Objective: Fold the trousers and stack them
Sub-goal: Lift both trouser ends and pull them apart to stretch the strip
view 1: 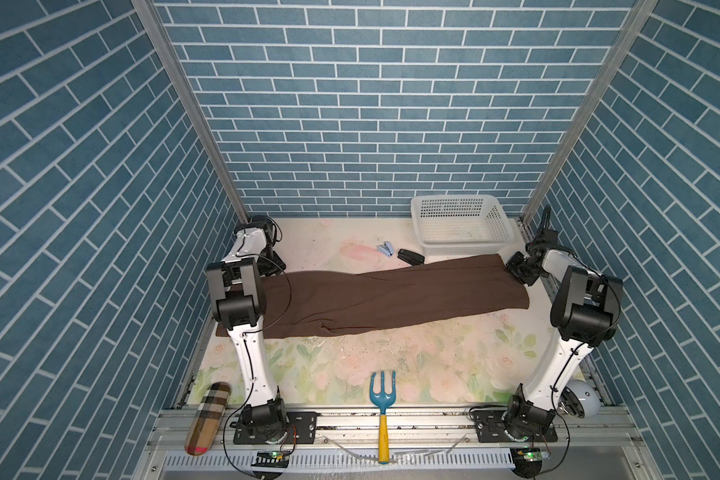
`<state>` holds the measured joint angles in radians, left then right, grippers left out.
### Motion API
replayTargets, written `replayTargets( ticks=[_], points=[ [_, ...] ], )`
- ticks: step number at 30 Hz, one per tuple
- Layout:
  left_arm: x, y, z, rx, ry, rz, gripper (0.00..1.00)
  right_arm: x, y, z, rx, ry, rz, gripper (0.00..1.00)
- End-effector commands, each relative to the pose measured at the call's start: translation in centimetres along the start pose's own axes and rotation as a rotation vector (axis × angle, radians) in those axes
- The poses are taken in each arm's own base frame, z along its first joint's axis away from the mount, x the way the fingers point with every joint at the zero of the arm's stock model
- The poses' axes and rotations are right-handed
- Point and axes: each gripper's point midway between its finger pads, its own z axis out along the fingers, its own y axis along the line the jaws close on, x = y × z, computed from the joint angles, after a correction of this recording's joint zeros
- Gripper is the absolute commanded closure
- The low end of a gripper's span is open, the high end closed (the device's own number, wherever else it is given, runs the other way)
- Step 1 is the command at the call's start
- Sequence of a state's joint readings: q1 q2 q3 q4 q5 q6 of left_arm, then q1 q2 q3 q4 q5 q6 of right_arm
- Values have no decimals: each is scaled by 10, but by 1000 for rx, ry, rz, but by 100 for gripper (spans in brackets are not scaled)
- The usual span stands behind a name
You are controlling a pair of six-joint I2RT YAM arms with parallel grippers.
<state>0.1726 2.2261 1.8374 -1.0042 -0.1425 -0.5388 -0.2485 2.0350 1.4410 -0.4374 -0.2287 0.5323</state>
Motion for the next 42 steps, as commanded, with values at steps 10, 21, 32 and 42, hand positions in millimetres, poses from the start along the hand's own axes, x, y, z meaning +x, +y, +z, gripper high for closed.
replayTargets(
  ticks=[10,21,32,42],
  points=[
    [-18,-1,9,-46,-20,13,19,-17,-14,11,77,-28,-17,69],
    [-20,-7,28,-54,16,-4,24,-25,-8,-1,45,-89,3,100],
    [-12,6,4,-64,14,-43,100,-27,-12,-11,58,-113,-14,100],
    [-12,64,-82,-121,-98,-85,100,-53,-27,-80,22,-284,106,100]
  ],
)
